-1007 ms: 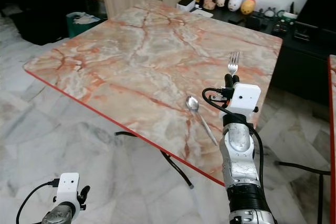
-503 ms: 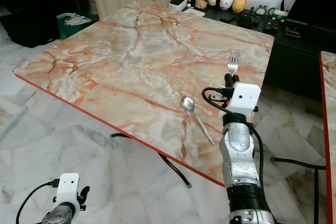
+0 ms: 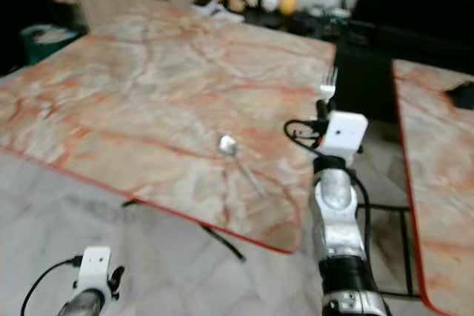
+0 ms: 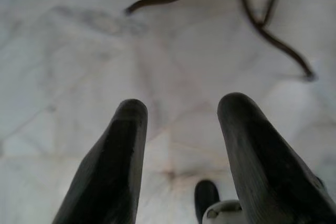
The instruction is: Setting the table
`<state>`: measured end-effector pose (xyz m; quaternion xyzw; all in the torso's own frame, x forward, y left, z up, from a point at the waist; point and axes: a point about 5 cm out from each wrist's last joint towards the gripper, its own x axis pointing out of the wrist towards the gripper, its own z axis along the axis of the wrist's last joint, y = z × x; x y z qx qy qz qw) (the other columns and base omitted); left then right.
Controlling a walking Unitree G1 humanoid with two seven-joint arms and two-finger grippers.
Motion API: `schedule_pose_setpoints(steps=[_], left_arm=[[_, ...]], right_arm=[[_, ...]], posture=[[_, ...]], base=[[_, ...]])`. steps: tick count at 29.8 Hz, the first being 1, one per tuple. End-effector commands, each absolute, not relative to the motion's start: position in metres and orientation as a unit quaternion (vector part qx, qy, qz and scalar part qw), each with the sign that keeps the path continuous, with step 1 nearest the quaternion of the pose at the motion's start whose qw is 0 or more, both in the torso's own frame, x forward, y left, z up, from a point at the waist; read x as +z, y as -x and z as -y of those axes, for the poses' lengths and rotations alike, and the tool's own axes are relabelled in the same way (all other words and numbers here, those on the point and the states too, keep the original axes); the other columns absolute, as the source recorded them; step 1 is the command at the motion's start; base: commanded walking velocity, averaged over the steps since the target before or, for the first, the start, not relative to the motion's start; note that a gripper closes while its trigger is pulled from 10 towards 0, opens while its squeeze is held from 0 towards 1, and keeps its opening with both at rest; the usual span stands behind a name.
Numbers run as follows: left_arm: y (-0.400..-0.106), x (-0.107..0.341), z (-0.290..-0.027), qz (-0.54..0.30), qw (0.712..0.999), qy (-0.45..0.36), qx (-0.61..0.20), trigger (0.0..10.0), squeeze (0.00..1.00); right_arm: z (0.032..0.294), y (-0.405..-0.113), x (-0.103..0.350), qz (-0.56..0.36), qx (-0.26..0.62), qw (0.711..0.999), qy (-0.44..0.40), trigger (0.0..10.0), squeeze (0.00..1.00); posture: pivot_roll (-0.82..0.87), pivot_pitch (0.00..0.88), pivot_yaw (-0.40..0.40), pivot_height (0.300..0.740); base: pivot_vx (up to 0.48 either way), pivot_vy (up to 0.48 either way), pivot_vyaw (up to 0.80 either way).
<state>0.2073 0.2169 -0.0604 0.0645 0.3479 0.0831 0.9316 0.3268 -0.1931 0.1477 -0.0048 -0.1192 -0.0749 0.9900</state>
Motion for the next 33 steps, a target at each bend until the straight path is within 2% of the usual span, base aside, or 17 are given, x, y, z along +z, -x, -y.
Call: schedule_pose_setpoints(steps=[1,8,19,33], left_arm=[[-0.2,-0.065,-0.217,-0.365,0.925,-0.067,0.081,10.0,0.0],[-0.199,-0.066,-0.218,-0.367,0.924,-0.067,0.081,10.0,0.0],[-0.198,-0.067,-0.216,-0.373,0.922,-0.07,0.076,10.0,0.0],[-0.19,-0.07,-0.221,-0.383,0.917,-0.068,0.091,10.0,0.0]], right_arm=[[0.192,-0.328,0.151,0.124,-0.073,0.99,0.002,10.0,0.0],[0.19,-0.328,0.152,0.126,-0.07,0.99,0.0,10.0,0.0],[0.187,-0.33,0.156,0.139,-0.064,0.988,0.001,10.0,0.0],[0.187,-0.331,0.159,0.142,-0.063,0.988,0.001,10.0,0.0]], posture=[[0.0,0.0,-0.061,0.74],[0.0,0.0,-0.063,0.74],[-0.01,0.0,-0.065,0.74],[0.0,0.0,-0.068,0.74]], base=[[0.0,0.0,-0.77],[0.0,0.0,-0.68],[0.0,0.0,0.0],[0.0,-0.313,0.0]])
